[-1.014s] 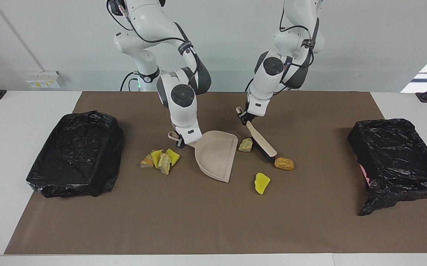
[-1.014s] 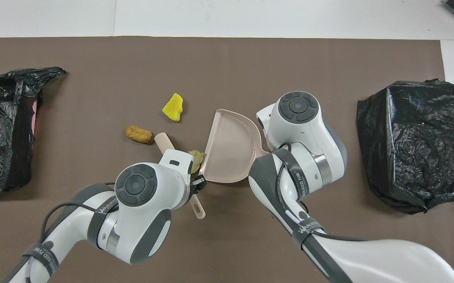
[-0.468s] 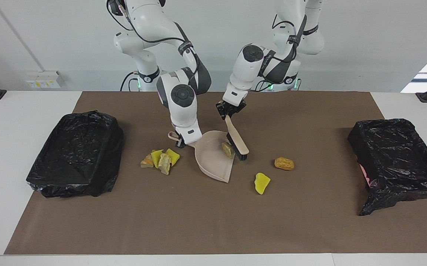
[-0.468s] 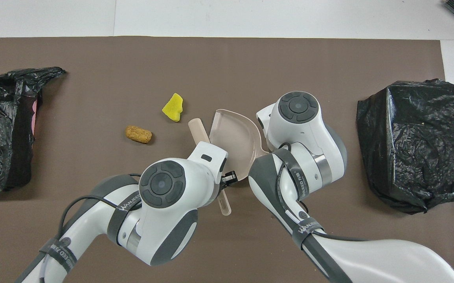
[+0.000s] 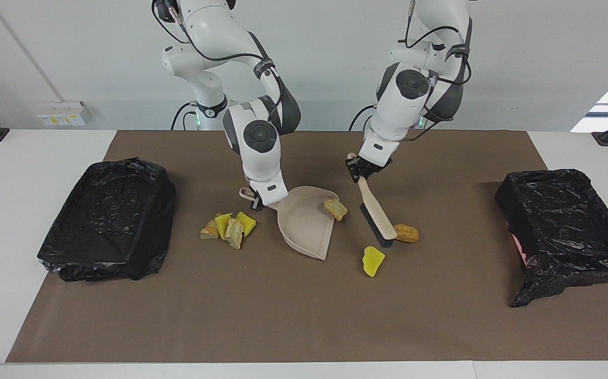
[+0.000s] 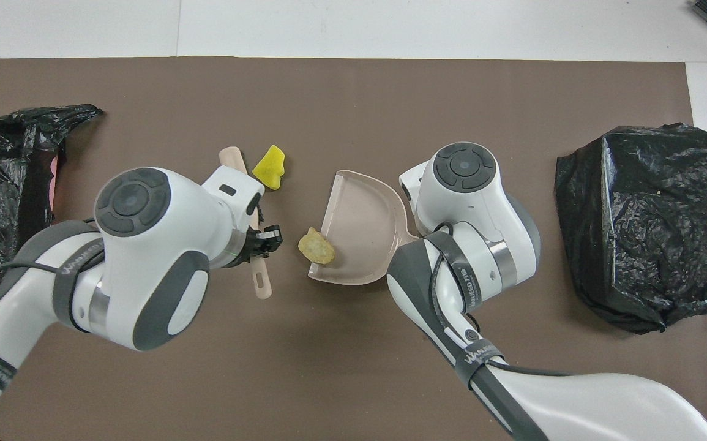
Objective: Sweep and dump trash in bin
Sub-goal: 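Sweep the crumbs and nugget into the dustpan with the left gripper's brush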
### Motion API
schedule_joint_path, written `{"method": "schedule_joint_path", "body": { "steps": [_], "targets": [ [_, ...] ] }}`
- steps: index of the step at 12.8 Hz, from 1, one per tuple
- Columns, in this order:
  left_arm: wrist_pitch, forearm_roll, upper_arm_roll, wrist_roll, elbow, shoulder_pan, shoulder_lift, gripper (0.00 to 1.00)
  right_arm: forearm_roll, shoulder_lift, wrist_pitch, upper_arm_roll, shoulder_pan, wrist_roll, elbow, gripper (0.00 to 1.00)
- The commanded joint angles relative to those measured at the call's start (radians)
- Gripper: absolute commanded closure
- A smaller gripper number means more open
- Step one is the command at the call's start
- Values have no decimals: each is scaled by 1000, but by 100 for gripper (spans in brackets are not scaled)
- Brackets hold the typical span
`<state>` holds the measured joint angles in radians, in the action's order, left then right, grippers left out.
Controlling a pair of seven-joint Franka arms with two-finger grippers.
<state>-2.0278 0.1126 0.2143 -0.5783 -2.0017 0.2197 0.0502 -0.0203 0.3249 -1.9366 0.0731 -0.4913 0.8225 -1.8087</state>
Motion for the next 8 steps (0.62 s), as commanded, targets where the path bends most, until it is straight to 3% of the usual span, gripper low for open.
{"method": "schedule_joint_path", "body": {
  "steps": [1, 5, 8],
  "targets": [
    [79, -74, 10, 160, 6, -116, -6, 100, -3, -24, -25, -7, 3, -42, -34, 100],
    [74, -151, 11, 247, -64, -201, 3, 100, -3, -24, -27, -7, 3, -42, -34, 100],
    [58, -142, 17, 239, -127, -131, 3, 100, -3, -24, -28, -7, 3, -42, -35, 100]
  ]
}}
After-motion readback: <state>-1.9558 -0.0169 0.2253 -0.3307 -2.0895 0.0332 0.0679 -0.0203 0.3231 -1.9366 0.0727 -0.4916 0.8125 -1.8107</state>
